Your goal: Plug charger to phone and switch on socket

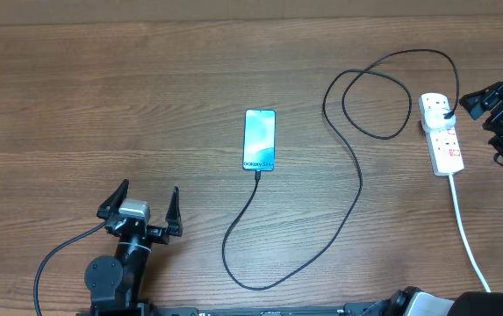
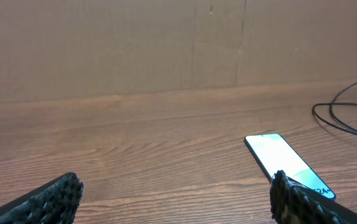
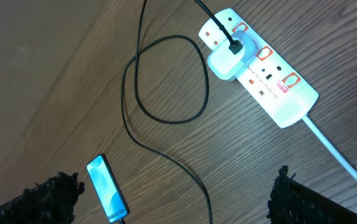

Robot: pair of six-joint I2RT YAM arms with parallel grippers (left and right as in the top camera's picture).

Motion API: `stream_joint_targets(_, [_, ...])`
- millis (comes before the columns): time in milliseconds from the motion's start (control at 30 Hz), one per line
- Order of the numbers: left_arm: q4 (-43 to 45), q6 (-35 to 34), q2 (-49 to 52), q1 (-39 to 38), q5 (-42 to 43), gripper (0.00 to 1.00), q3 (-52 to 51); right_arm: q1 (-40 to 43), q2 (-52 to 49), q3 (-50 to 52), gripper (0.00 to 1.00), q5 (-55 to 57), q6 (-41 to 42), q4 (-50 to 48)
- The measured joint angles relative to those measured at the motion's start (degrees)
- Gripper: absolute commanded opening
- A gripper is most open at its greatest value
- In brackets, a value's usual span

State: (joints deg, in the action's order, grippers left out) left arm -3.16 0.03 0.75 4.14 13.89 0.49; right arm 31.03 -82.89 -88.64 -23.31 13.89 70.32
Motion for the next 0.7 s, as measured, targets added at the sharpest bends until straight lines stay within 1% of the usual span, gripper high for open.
stream_joint_targets(700, [0.0,0.0,0.0,0.0,0.0,1.00,0.0,0.0,0.0,0.0,1.00,1.3,0.0,0.0])
